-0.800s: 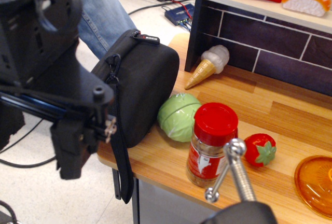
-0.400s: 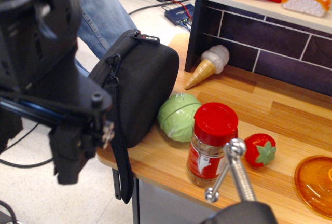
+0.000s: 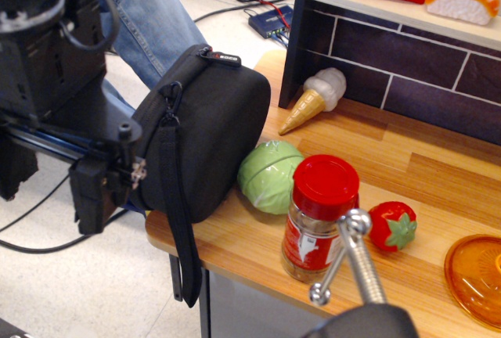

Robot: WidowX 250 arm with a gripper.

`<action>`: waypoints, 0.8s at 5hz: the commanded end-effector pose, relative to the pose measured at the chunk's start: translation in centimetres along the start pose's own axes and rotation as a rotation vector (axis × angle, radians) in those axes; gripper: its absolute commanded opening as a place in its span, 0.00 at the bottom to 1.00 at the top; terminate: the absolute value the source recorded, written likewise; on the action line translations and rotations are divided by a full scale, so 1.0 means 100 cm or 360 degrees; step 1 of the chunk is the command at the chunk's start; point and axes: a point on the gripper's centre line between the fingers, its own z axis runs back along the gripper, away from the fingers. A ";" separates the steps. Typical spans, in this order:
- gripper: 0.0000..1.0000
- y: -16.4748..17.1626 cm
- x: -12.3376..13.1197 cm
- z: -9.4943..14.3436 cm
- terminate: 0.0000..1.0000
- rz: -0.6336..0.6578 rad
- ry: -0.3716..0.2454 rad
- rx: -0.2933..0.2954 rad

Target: Unzip zipper bag

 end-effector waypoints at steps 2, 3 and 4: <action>1.00 0.020 0.054 -0.052 0.00 -0.0101 -0.0112 -0.0002; 1.00 0.023 0.061 -0.060 0.00 -0.0167 -0.0133 0.0033; 1.00 0.029 0.070 -0.066 0.00 -0.0160 -0.0139 0.0052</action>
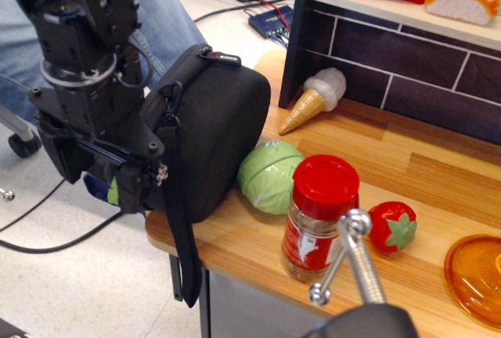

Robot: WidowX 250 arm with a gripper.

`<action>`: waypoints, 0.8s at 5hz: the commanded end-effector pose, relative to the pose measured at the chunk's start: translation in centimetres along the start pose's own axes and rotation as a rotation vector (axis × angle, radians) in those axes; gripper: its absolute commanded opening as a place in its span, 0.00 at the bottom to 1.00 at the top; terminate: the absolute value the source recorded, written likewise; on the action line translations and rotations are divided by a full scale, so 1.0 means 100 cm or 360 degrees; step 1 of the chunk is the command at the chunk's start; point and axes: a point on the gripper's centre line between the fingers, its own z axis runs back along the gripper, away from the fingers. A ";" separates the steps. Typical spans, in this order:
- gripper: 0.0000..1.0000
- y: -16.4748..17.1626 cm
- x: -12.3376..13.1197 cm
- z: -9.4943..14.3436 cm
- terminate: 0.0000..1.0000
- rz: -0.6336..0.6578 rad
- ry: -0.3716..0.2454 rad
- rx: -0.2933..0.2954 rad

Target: Unzip zipper bag

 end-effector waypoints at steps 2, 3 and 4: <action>1.00 0.007 0.016 -0.008 0.00 0.0123 -0.0093 0.0050; 0.00 0.008 0.019 -0.010 0.00 0.0164 -0.0092 0.0036; 0.00 0.007 0.022 -0.009 0.00 0.0194 -0.0113 0.0043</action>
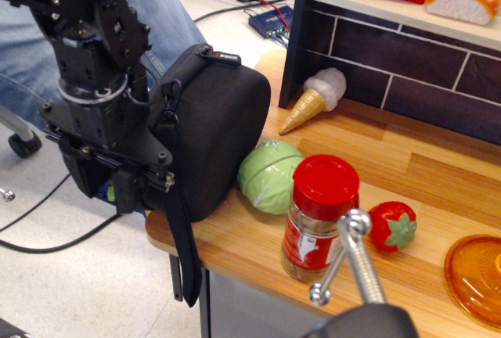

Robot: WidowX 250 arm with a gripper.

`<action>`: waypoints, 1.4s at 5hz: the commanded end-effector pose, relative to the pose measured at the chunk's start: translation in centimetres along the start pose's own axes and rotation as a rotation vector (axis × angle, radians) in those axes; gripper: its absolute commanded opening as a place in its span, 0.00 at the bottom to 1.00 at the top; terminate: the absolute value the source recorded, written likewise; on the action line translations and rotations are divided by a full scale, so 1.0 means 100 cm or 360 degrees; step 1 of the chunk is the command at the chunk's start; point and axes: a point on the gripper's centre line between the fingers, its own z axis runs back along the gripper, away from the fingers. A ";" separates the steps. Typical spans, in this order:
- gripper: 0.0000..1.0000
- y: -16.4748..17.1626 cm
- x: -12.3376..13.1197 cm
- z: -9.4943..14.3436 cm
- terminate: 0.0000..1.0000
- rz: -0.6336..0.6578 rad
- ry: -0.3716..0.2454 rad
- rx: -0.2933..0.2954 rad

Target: Unzip zipper bag

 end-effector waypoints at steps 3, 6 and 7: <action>0.00 -0.010 0.046 0.063 0.00 0.0257 -0.0249 -0.0055; 0.00 -0.007 0.059 0.103 0.00 0.0477 -0.0283 -0.0172; 0.00 -0.007 0.057 0.102 1.00 0.0459 -0.0272 -0.0140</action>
